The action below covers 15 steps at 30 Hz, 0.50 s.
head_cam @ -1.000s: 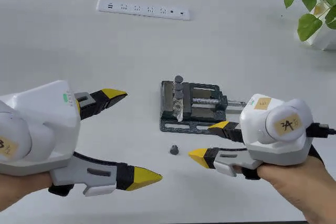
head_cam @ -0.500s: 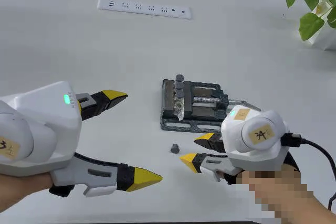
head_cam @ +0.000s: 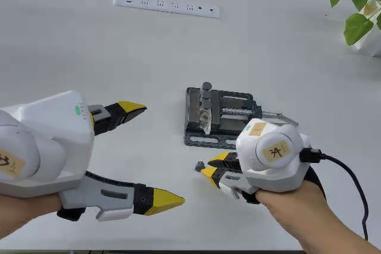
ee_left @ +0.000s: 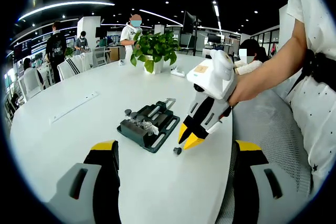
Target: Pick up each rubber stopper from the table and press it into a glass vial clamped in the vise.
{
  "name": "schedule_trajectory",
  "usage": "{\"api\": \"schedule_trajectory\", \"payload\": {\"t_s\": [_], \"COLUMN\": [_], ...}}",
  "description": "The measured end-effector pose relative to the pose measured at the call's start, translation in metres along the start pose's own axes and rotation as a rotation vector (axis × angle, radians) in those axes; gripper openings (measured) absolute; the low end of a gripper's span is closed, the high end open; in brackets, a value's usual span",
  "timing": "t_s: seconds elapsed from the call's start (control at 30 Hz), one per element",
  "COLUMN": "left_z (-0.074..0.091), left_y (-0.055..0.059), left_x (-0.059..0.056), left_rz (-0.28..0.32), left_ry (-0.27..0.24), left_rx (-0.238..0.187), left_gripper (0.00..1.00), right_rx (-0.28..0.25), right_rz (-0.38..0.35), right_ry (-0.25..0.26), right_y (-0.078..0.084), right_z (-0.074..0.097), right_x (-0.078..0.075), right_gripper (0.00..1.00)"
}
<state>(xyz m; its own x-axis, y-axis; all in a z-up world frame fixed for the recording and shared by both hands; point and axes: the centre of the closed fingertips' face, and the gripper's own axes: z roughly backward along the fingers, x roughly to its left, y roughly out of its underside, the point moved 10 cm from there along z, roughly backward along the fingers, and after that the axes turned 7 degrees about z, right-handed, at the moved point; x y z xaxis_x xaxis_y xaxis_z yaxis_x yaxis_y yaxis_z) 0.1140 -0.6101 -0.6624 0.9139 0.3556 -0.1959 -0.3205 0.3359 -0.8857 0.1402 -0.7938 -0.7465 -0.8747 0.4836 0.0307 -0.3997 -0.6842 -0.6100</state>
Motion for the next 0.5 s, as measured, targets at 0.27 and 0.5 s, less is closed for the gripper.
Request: {"api": "schedule_trajectory", "payload": {"t_s": [0.27, 0.5], "left_z": [0.0001, -0.0008], "left_y": [0.0021, 0.0023], "left_x": [0.0004, 0.0008], "left_rz": [0.006, 0.01], "left_ry": [0.0, 0.002], "left_rx": [0.005, 0.005], "left_gripper": [0.89, 0.88], "right_rx": [0.02, 0.024], "right_rz": [0.034, 0.048], "right_ry": [-0.017, -0.027], "right_y": [0.0005, -0.0009], "right_z": [-0.0078, -0.0086], "right_x": [-0.001, -0.0032], "right_gripper": [0.02, 0.0]}}
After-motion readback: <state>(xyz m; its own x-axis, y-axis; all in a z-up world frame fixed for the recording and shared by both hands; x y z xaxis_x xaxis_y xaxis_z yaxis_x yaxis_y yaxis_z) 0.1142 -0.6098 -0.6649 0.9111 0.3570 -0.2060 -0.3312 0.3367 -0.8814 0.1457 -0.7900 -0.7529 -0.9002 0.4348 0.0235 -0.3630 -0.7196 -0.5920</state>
